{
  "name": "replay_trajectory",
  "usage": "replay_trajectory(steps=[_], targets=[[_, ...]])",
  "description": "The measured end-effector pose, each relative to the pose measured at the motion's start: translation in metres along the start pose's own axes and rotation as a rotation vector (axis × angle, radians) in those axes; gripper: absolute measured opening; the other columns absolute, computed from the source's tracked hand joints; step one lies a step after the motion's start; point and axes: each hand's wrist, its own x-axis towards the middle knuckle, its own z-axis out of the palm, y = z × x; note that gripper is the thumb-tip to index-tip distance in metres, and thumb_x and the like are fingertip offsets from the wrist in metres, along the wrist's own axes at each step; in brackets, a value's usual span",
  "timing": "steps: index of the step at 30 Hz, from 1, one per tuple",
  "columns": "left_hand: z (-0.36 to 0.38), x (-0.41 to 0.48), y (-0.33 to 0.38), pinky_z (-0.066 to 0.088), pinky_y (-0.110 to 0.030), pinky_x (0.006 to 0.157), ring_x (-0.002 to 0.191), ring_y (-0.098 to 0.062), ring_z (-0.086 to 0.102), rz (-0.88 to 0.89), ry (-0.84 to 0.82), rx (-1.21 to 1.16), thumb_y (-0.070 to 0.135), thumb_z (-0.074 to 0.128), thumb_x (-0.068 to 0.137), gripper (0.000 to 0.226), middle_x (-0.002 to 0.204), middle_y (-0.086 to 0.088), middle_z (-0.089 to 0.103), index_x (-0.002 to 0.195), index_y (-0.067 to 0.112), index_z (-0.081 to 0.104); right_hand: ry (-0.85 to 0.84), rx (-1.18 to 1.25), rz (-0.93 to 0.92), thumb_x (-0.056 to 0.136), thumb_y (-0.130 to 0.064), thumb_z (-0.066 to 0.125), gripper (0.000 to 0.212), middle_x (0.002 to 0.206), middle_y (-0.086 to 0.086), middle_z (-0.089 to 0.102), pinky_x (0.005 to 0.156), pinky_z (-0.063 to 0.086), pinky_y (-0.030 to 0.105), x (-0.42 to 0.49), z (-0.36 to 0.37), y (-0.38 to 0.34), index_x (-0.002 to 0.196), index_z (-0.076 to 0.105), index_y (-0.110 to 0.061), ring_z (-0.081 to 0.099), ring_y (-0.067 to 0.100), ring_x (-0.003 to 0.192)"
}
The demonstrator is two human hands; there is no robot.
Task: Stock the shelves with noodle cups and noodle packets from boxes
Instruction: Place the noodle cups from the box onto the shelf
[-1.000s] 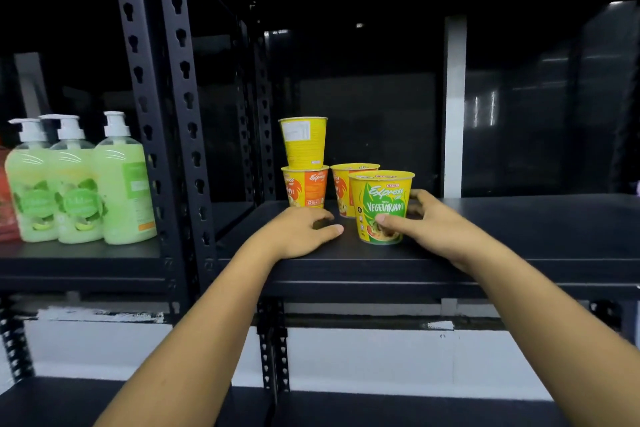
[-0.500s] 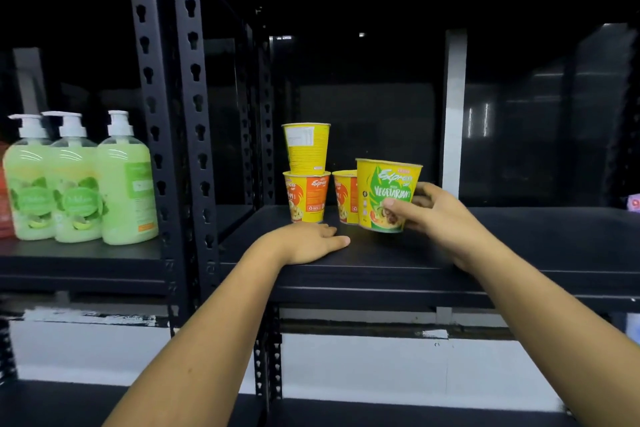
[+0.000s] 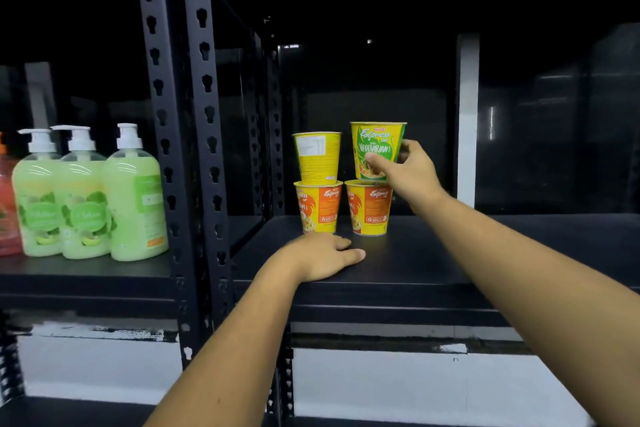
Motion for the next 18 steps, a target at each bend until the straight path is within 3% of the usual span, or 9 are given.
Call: replay_trajectory(steps=[5,10,18], targets=[[0.000,0.001,-0.003,0.032,-0.043,0.121,0.148,-0.020,0.037,0.008,0.013,-0.026,0.076,0.044,0.094,0.073,0.163,0.008,0.039,0.153,0.033,0.048,-0.001,-0.025,0.037,0.083,-0.040,0.084,0.066,0.113,-0.007,0.066,0.080,0.053,0.029,0.012,0.011,0.011,0.135,0.050,-0.019,0.063,0.001,0.093],[-0.001,0.002,-0.003,0.033,-0.042,0.120,0.147,-0.020,0.039,0.021,0.019,-0.028,0.073,0.046,0.095,0.070,0.162,0.007,0.041,0.151,0.031,0.050,-0.014,-0.075,0.065,0.081,-0.045,0.084,0.068,0.115,-0.006,0.066,0.089,0.056,0.038,0.017,0.016,0.017,0.136,0.051,-0.021,0.065,0.007,0.096],[0.000,0.005,-0.006,0.033,-0.040,0.120,0.147,-0.018,0.039,0.030,0.025,-0.049,0.073,0.049,0.093,0.074,0.161,0.006,0.043,0.151,0.029,0.050,-0.064,-0.133,0.050,0.089,-0.044,0.077,0.052,0.111,-0.008,0.066,0.087,0.055,0.037,0.017,0.018,0.017,0.130,0.055,-0.022,0.066,0.012,0.100]])
